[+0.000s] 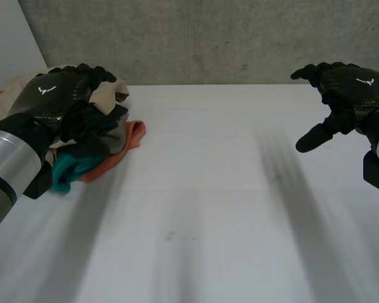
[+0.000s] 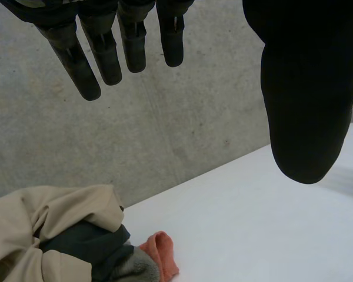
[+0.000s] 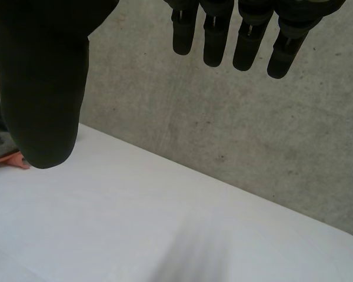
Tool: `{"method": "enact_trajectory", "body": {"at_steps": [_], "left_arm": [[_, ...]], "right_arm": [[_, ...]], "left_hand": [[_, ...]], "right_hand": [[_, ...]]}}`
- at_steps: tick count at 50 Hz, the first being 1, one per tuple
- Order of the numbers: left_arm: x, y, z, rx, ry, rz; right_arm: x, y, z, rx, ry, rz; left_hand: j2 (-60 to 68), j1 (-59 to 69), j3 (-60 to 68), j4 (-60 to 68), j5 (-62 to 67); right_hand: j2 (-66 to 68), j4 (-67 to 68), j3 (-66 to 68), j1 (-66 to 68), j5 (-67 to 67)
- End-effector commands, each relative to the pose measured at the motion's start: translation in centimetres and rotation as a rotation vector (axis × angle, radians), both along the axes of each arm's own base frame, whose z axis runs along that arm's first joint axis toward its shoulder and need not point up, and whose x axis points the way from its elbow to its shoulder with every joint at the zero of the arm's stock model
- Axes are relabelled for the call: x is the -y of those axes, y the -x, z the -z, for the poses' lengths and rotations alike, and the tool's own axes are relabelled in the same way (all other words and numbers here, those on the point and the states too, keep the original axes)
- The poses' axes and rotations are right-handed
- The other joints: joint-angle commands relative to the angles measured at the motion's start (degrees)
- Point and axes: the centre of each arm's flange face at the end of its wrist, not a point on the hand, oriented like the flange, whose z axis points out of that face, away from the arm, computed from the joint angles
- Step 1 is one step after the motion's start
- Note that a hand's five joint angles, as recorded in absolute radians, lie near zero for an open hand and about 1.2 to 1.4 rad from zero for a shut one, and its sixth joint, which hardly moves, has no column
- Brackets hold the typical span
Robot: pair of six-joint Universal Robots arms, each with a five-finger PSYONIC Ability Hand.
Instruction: Fold the laundry.
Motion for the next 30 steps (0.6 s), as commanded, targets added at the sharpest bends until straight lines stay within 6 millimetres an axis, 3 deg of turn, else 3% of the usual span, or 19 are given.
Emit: {"method": "enact_trajectory", "body": {"at_steps": [1, 16, 20, 21, 22, 24, 25, 28, 29, 30], "left_arm": [[0.5, -0.4, -0.3, -0.010, 0.007, -0.029], [-0.2, -1.0, -0.5, -0.005, -0.050, -0.032], [0.8, -0.9, -1.0, -0.002, -0.001, -0.044], [1.7, -1.0, -1.1, 0.005, 0.020, -0.061], [4.1, -1.6, -1.0, 0.030, 0.058, -0.108], [7.0, -2.5, -0.9, 0.074, 0.095, -0.162], [9.9, -3.7, -0.4, 0.130, 0.116, -0.217], [13.7, -4.6, 0.6, 0.214, 0.126, -0.267], [16.1, -5.2, 1.4, 0.270, 0.135, -0.291], [17.3, -5.4, 1.9, 0.297, 0.137, -0.299]], "right_arm": [[0.1, 0.0, 0.1, -0.001, -0.004, 0.002], [0.2, 0.2, -0.2, 0.003, -0.047, -0.042], [0.0, 0.0, -0.1, 0.001, -0.049, -0.052], [0.0, 0.0, -0.1, 0.001, -0.051, -0.052], [0.0, -0.1, 0.0, -0.001, -0.055, -0.056], [0.1, -0.2, 0.2, -0.006, -0.061, -0.061], [0.1, -0.3, 0.4, -0.009, -0.064, -0.065], [0.1, -0.4, 0.6, -0.015, -0.069, -0.069], [0.1, -0.5, 0.8, -0.018, -0.075, -0.072], [0.1, -0.5, 0.9, -0.020, -0.077, -0.074]], "left_hand": [[-5.9, -5.9, -5.8, -5.9, -5.8], [-5.9, -5.9, -5.8, -5.9, -5.8], [-5.9, -5.9, -5.8, -5.9, -5.8], [-5.9, -5.9, -5.8, -5.9, -5.8], [-5.9, -5.9, -5.8, -5.9, -5.8], [-5.9, -5.9, -5.8, -5.9, -5.8], [-5.9, -5.9, -5.8, -5.9, -5.8], [-5.9, -5.9, -5.8, -5.9, -5.8], [-5.9, -5.9, -5.8, -5.9, -5.8], [-5.9, -5.9, -5.8, -5.9, -5.8]], "right_hand": [[-5.8, -6.0, -6.1, -5.7, -5.8], [-5.8, -6.0, -6.1, -5.7, -5.8], [-5.8, -6.0, -6.1, -5.7, -5.8], [-5.8, -6.0, -6.1, -5.7, -5.8], [-5.8, -6.0, -6.1, -5.7, -5.8], [-5.8, -6.0, -6.1, -5.7, -5.8], [-5.8, -6.0, -6.1, -5.7, -5.8], [-5.8, -6.0, -6.1, -5.7, -5.8], [-5.8, -6.0, -6.1, -5.7, -5.8], [-5.8, -6.0, -6.1, -5.7, -5.8]]}}
